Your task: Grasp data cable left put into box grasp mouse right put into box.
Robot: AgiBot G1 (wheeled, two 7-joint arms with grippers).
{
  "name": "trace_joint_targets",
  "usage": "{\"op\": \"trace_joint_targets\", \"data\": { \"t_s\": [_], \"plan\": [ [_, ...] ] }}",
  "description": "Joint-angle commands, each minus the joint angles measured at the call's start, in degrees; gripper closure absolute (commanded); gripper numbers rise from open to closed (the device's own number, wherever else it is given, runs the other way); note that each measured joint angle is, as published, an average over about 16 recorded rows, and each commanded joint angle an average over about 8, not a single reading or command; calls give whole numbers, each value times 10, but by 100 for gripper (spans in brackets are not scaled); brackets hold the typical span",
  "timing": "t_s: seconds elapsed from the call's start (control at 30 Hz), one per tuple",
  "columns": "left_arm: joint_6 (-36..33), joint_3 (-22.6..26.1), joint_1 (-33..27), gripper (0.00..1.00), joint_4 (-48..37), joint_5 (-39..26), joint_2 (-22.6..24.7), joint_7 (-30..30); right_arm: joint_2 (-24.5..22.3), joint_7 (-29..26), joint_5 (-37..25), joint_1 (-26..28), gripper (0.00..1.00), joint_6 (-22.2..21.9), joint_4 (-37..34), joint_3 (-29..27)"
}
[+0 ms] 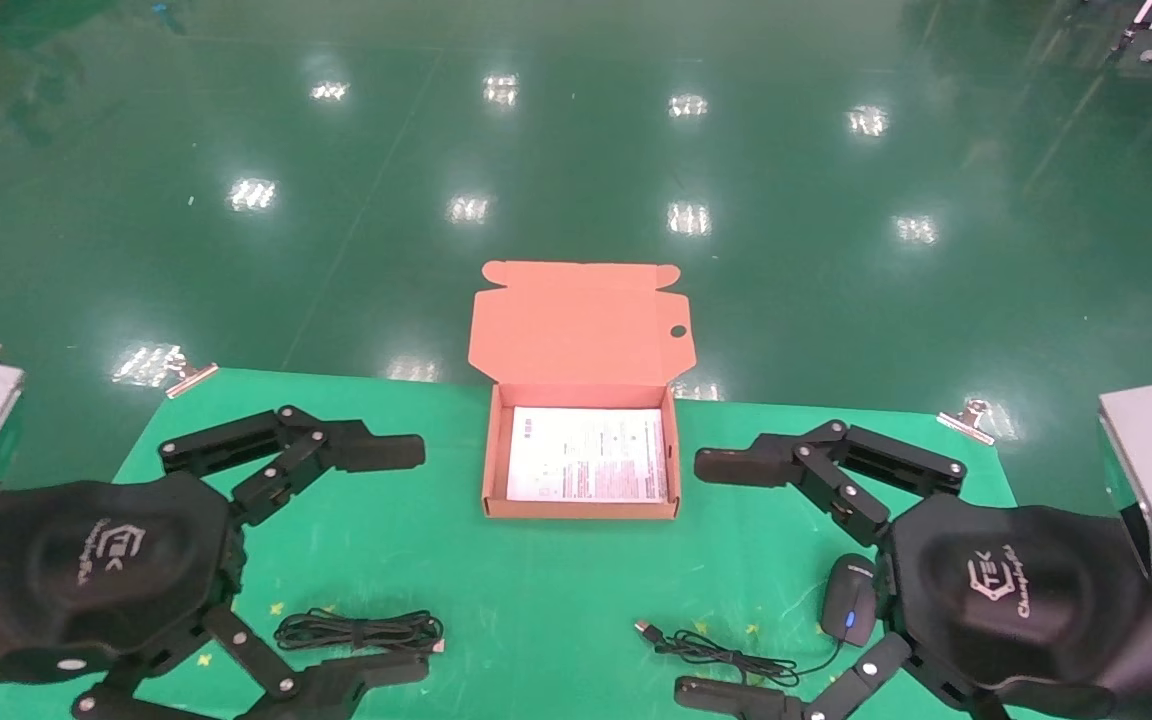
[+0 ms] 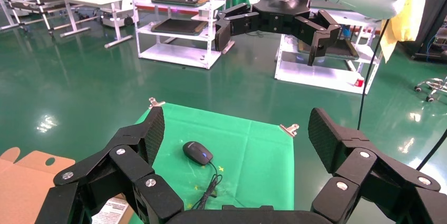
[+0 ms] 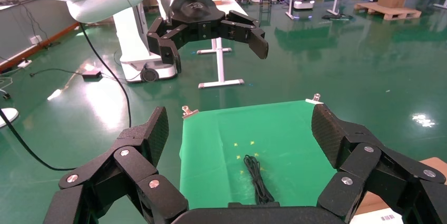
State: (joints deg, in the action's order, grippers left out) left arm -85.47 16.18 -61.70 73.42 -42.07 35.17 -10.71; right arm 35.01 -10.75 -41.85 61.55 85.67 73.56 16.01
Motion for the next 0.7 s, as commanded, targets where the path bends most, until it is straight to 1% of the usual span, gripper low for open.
{"op": "trace_joint_targets", "data": {
  "t_s": [0.03,0.5,0.6,0.7],
  "plan": [
    [0,0,0,0,0,0,0,0,0,0,0,0,0,0,0,0],
    [0,0,-1,0,1,-3,0,1,0,-1,-3,2,0,-1,0,2],
    [1,7,-10,0,2,-16,4,0,-2,2,-8,3,0,2,2,2],
    [-3,24,-30,0,1,-48,9,-8,-7,5,-35,15,0,11,9,13]
  ]
}}
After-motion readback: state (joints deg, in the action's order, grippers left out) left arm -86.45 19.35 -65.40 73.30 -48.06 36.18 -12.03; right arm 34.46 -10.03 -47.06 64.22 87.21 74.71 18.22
